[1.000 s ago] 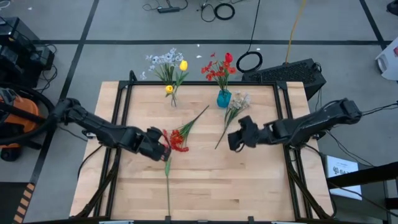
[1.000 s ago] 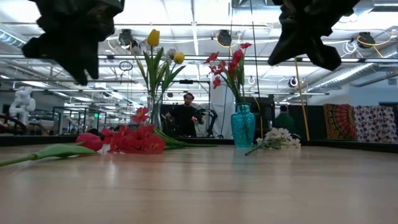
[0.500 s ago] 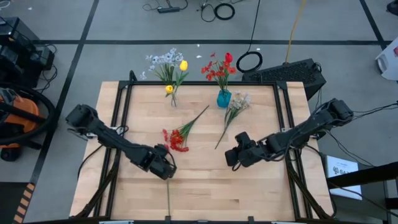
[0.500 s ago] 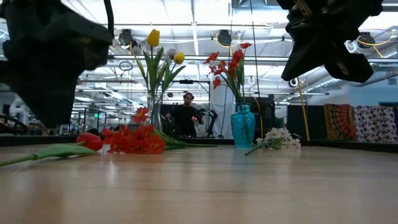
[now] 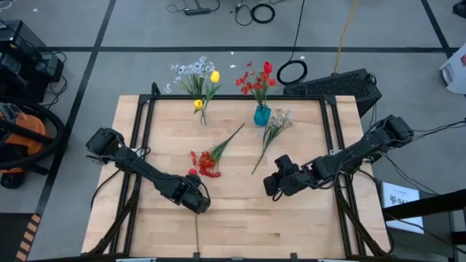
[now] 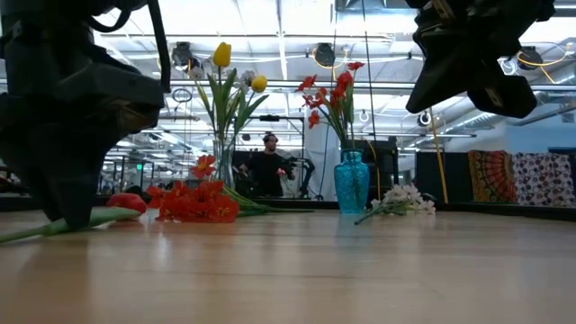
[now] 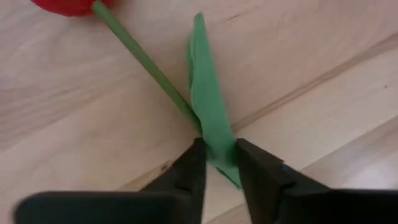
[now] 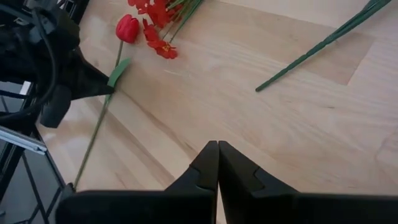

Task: Sort flowers into vase by color
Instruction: Put the red flower into the blue vase

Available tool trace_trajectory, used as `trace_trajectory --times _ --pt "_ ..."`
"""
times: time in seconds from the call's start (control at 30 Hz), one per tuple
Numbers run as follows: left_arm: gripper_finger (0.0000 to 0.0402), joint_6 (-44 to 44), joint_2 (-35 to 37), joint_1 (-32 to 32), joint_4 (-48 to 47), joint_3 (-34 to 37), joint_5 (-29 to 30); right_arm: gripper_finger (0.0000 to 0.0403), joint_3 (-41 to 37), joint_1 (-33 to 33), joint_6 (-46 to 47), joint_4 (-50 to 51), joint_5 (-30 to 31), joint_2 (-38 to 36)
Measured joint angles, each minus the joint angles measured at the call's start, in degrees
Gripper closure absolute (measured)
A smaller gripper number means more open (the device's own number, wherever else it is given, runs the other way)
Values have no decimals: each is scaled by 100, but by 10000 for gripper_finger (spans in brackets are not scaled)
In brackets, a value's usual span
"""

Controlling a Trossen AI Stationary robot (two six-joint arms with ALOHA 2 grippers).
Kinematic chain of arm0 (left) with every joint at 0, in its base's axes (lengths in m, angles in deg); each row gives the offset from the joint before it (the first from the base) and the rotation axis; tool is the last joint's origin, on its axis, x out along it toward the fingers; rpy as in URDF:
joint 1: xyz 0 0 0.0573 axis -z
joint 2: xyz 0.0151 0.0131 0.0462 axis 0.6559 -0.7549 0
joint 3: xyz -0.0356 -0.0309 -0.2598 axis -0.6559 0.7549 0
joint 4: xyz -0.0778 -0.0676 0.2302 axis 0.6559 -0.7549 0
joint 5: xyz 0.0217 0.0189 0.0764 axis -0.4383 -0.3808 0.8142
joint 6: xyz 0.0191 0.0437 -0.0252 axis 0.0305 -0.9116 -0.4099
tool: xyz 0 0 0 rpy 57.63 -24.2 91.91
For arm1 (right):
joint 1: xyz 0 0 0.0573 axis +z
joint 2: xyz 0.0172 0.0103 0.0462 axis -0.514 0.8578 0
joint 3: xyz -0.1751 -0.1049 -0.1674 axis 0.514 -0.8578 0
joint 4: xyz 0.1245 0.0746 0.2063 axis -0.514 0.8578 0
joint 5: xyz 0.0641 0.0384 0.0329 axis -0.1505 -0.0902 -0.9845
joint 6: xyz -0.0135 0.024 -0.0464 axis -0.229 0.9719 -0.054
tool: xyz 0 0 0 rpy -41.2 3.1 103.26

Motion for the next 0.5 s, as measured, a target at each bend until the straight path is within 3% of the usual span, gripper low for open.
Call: trace_trajectory --times 0.13,0.3,0.5 --pt "385 -132 10 2 14 -2 61 402 -3 0 -295 -2 -1 0" --pt "395 -241 321 4 94 4 263 403 -3 -2 -1018 37 -351 -26" --pt "399 -500 1291 -26 151 -276 1509 403 -54 0 -1613 742 -731 -389"
